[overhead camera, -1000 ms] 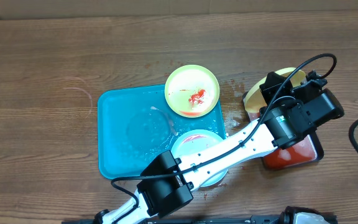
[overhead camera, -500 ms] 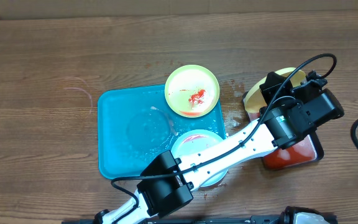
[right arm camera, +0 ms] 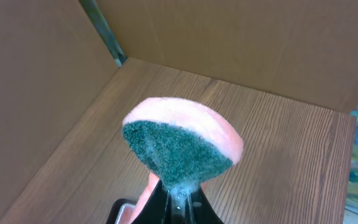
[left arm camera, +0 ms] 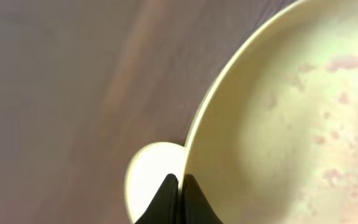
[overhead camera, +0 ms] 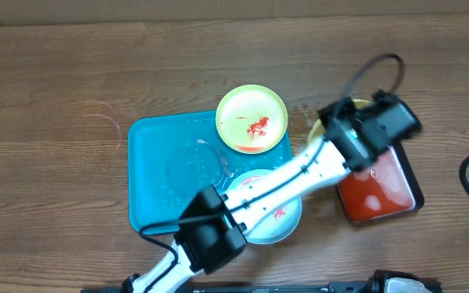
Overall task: Clean dirty plates on tray and stack at the side
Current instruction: 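Carry the yellow plate to the table's left side with left gripper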
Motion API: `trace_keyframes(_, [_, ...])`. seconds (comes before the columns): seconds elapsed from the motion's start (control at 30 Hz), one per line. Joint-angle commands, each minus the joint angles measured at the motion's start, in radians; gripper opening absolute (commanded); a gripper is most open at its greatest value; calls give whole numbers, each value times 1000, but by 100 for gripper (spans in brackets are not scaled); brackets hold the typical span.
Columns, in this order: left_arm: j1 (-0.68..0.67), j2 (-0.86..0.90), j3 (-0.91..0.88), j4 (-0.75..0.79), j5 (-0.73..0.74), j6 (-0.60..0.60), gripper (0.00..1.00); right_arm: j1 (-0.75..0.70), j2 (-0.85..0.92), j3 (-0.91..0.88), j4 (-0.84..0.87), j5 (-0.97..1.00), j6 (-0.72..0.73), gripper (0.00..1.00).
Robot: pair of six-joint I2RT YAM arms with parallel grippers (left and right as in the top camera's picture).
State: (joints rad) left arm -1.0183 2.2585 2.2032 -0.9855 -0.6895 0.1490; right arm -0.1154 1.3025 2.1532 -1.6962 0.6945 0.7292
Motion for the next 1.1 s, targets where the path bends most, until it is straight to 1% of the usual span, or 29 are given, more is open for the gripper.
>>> trace_keyframes(0.0, [76, -54, 85, -24, 294, -137, 4, 2, -8, 19, 10, -6, -2, 4])
trace_keyframes(0.13, [177, -124, 126, -4, 585, -203, 4, 2, 0, 19, 10, -8, -10, 4])
trace_keyframes(0.2, [249, -154, 126, 2, 724, -247, 4, 2, 4, 19, 10, -13, -21, 4])
trace_keyframes(0.27, [333, -171, 126, -5, 850, -294, 4, 2, 8, 19, 11, -23, -23, 4])
trace_keyframes(0.3, [413, -173, 126, -19, 951, -337, 4, 2, 11, 19, 10, -23, -23, 4])
trace_keyframes(0.37, [502, -171, 126, -43, 1017, -393, 4, 2, 15, 19, 10, -26, -23, 4])
trace_keyframes(0.43, [587, -169, 122, -73, 1054, -442, 5, 2, 18, 19, 11, -38, -26, 4])
trace_keyframes(0.5, [669, -169, 122, -114, 1061, -470, 5, 2, 22, 19, 10, -50, -27, 4])
trace_keyframes(0.7, [878, -170, 122, -242, 1057, -472, 5, 2, 30, 19, 11, -90, -50, 4])
trace_keyframes(0.87, [1014, -170, 122, -312, 1056, -490, 5, 2, 33, 19, 10, -95, -53, 4])
trace_keyframes(1.07, [1151, -170, 119, -359, 1032, -520, 5, 2, 34, 19, 12, -114, -75, 4])
